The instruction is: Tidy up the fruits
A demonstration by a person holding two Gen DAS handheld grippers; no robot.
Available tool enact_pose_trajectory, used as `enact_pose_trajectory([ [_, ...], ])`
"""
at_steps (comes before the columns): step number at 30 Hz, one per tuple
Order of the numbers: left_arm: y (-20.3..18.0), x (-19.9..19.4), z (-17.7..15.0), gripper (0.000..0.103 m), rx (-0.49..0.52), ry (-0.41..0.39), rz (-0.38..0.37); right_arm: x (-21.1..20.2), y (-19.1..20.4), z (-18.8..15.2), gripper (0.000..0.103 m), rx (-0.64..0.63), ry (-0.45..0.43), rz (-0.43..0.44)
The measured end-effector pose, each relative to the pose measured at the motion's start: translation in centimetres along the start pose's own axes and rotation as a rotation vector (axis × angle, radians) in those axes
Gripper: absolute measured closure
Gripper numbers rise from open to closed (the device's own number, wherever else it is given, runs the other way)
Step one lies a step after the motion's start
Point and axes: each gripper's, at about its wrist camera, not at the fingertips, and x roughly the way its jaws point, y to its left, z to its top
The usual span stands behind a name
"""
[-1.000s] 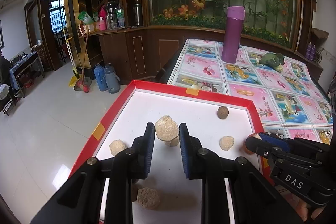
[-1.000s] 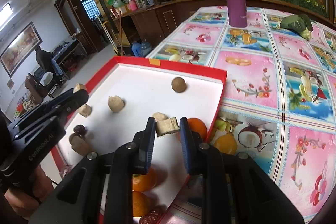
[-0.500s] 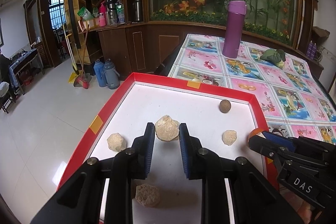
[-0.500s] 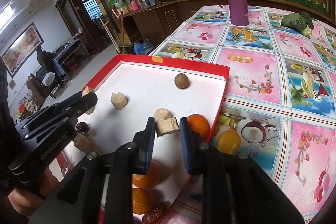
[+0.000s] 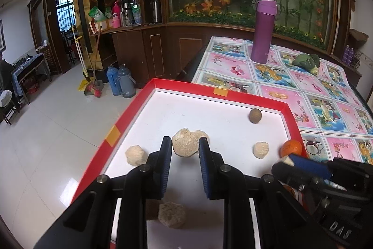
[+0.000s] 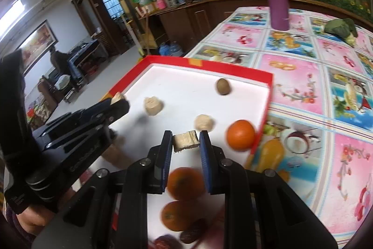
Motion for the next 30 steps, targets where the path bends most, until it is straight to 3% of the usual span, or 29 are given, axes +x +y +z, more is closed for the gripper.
enact_pose_trajectory([
  [8,1.5,0.5,-0.2,0.081,-0.026,0.011,0.041,2.2,2.1,-0.8,0.077,-0.059,0.061,0.018],
  [16,2.0,1.0,-0.7,0.079,-0.051,0.051,0.074,2.8,3.2,-0.9,0.077,-0.137,0.092,-0.019],
  [18,2.2,0.7,-0.8,0.072,-0.053,0.051,0.083,2.7,3.3,-0.8,0.064,-0.154,0.105,-0.023],
  [20,2.3,0.0,-1.0,0.052,-0.048,0.031,0.098,2.1,3.3,-0.7,0.051,-0.164,0.096,-0.034],
  [21,2.4,-0.4,-1.0,0.048,-0.047,0.020,0.105,1.3,3.0,-0.6,0.048,-0.162,0.069,-0.030],
  [24,2.6,-2.3,-0.9,0.032,-0.049,-0.044,0.111,-0.7,2.1,-0.5,0.047,-0.145,0.001,-0.014],
  [25,2.5,-3.0,-0.7,0.020,-0.046,-0.061,0.115,-1.6,1.6,-0.5,0.047,-0.139,-0.022,-0.020],
  [30,1.6,-5.9,-0.2,0.016,-0.049,-0.121,0.150,-4.5,-0.5,-0.4,0.043,-0.104,-0.087,-0.082],
])
